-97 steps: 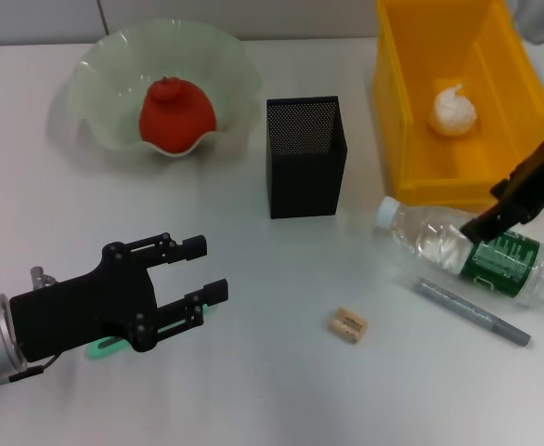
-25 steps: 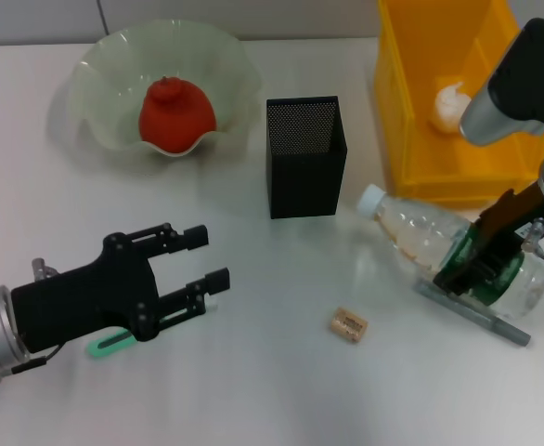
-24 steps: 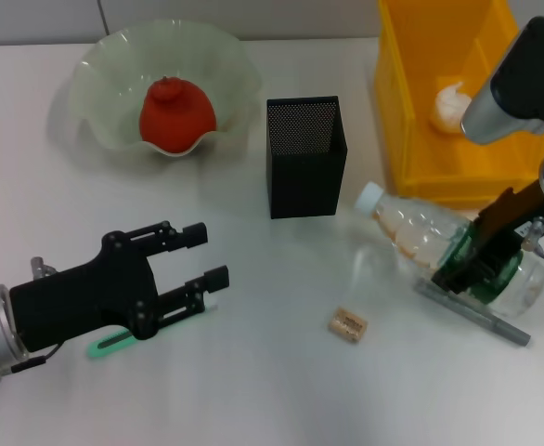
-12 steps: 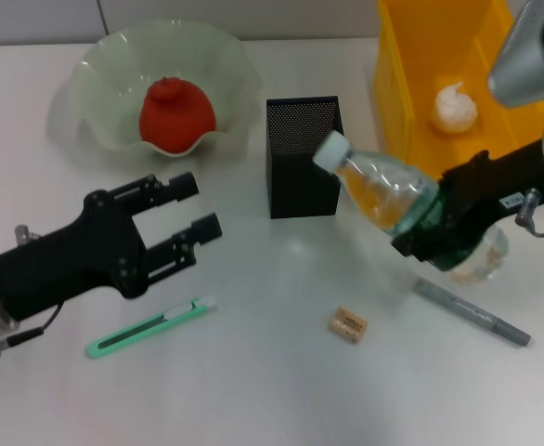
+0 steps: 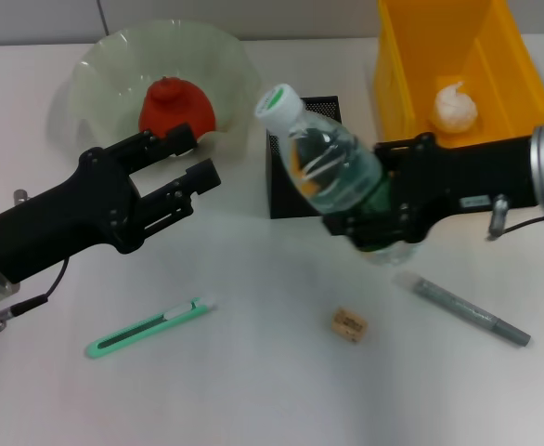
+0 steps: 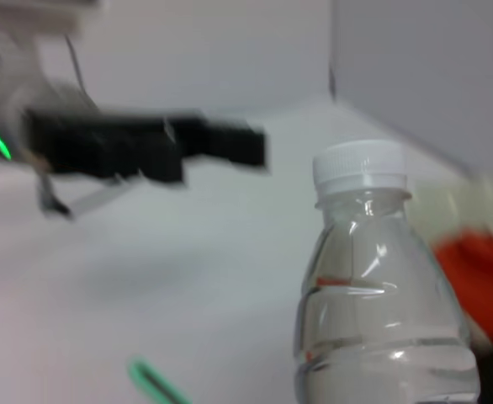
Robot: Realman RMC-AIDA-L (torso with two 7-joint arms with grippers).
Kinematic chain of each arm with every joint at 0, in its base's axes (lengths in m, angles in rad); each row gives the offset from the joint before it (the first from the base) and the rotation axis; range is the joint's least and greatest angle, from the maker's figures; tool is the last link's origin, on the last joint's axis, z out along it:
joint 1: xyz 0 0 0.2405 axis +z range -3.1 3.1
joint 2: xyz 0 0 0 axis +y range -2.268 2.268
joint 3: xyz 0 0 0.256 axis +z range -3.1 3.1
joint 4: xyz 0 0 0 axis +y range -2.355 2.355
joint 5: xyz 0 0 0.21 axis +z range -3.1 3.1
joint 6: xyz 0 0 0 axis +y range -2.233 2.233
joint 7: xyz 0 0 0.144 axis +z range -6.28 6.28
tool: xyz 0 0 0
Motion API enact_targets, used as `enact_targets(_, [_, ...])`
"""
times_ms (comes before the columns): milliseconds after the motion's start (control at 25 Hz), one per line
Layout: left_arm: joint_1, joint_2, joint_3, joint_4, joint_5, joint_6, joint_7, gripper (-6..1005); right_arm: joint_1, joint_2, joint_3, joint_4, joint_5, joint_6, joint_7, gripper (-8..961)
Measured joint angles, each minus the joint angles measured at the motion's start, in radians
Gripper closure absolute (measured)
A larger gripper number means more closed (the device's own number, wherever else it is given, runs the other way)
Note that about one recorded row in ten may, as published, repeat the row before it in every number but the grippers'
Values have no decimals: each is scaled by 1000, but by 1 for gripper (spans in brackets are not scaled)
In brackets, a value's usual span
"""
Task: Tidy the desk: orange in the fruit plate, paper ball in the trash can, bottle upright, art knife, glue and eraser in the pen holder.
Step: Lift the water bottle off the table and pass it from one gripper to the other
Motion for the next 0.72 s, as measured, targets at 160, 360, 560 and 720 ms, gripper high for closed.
enact_targets(160, [-11, -4, 1, -1, -3, 19, -2, 416, -19, -2, -50, 135, 198, 55, -199, 238])
enact_targets(360, [-35, -5, 0, -47, -16, 35, -3, 415, 6, -2, -124, 274, 323, 97, -336, 238])
enact_targets(560, [-42, -3, 0, -65, -25, 34, -3, 415, 11, -1, -172, 302, 369, 117, -381, 238])
enact_targets(720, [-42, -4, 0, -65, -25, 38, -4, 414, 22, -1, -187, 320, 404, 127, -399, 238])
